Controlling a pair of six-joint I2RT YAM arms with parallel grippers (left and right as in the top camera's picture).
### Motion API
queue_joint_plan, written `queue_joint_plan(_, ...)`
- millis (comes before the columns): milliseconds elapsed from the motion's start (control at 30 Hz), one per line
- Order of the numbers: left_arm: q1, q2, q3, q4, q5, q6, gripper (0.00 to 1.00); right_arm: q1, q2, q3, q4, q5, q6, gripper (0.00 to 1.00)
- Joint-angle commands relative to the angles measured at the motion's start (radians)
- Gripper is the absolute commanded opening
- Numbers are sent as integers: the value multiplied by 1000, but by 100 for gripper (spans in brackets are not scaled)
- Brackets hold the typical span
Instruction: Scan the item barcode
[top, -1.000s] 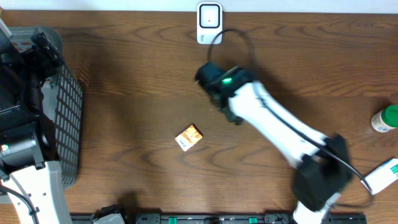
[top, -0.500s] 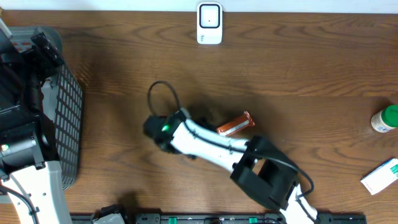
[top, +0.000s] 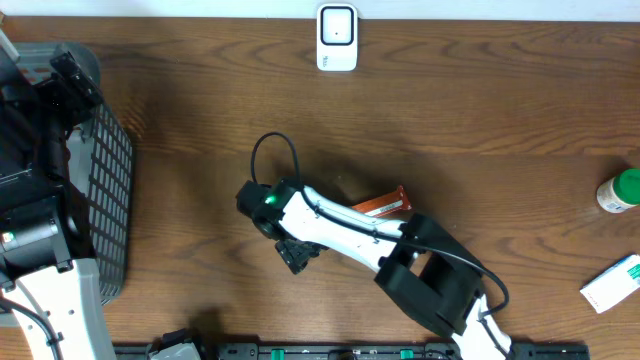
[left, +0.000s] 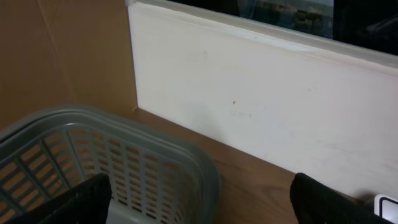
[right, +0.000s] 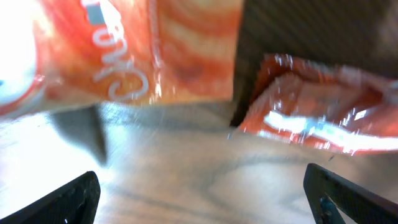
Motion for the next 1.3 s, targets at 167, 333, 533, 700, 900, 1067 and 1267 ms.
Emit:
queue_joint_plan(167, -3, -1, 4, 1, 10, -8, 91, -120, -158, 5, 38, -349, 226, 99)
queue_joint_plan(333, -3, -1, 4, 1, 10, -8, 91, -158, -159, 1, 82, -416, 188, 35)
queue_joint_plan(533, -3, -1, 4, 1, 10, -8, 91, -197, -159, -51, 45, -343, 865, 95)
queue_joint_plan(700, -3, -1, 4, 1, 10, -8, 91, -211, -159, -145, 110, -224, 1143, 99)
queue_joint_plan(900, -3, -1, 4, 1, 9, -8, 91, -246, -159, -230, 257, -222, 1215, 99)
queue_joint_plan(1067, -3, -1, 4, 1, 10, -8, 91, -275, -159, -242, 292, -163, 1251, 99)
queue_joint_plan(1267, -3, -1, 4, 1, 10, -8, 91, -301, -159, -242, 277, -107, 1217, 99)
